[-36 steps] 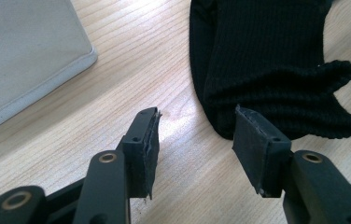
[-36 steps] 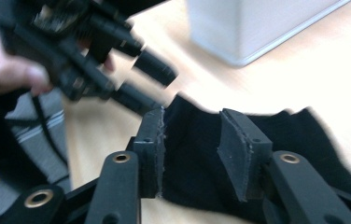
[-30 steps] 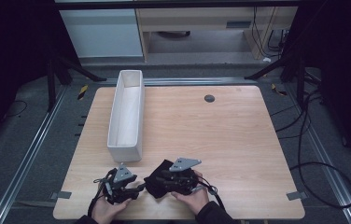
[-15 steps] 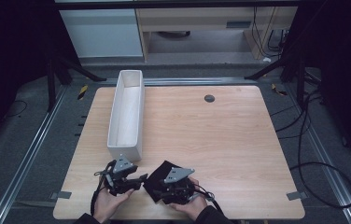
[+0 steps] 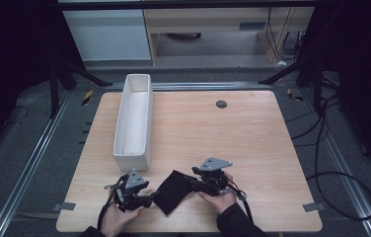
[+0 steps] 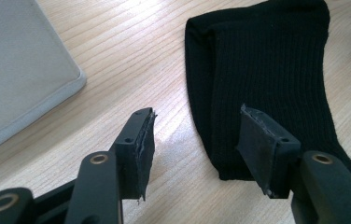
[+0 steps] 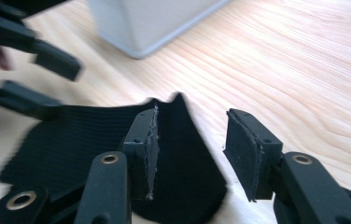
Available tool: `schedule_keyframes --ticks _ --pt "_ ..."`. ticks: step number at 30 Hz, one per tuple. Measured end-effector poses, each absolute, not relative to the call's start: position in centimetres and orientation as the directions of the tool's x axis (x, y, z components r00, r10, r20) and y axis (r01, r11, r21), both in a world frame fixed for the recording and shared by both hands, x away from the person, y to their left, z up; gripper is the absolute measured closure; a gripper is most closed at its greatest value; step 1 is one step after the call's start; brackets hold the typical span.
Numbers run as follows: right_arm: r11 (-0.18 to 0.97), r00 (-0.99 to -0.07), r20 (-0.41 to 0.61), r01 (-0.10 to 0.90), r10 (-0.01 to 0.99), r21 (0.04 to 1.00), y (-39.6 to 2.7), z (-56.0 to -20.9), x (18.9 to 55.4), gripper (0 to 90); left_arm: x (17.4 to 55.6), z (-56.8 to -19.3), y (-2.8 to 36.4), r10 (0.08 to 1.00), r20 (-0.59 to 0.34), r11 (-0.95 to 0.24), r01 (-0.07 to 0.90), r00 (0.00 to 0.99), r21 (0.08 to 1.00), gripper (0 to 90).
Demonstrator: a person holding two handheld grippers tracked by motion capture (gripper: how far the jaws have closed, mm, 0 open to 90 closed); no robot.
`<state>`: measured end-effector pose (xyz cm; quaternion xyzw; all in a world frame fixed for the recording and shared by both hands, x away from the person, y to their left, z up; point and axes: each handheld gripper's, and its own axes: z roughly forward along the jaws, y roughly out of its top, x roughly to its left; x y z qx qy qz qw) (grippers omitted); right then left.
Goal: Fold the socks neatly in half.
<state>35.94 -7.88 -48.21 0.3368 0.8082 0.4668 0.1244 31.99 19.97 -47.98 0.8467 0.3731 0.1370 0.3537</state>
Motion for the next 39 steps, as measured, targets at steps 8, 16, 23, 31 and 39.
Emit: schedule_keyframes --ticks 8,16,23,31,39 --pt "0.376 -0.725 0.119 0.482 0.679 0.792 -7.8 -50.0 37.0 52.5 31.5 -48.1 19.8 0.718 -0.004 -0.497 0.517 0.696 0.697 44.6" --pt "0.388 -0.730 0.149 0.511 0.667 0.767 -7.4 -50.9 37.0 61.2 31.3 -47.9 20.0 0.714 -0.015 -0.492 0.516 0.700 0.701 44.7" --pt "0.379 -0.729 0.173 0.525 0.663 0.762 -7.2 -50.9 36.9 75.1 30.6 -47.6 20.9 0.703 -0.043 -0.480 0.517 0.710 0.709 44.5" --pt "0.363 -0.721 0.172 0.522 0.672 0.772 -7.3 -50.5 37.0 83.0 30.5 -48.1 20.2 0.677 -0.041 -0.511 0.510 0.735 0.692 44.4" --pt "0.345 -0.722 0.147 0.487 0.676 0.802 -7.6 -49.4 37.2 83.4 31.1 -48.4 19.2 0.675 -0.025 -0.528 0.507 0.737 0.681 44.6"
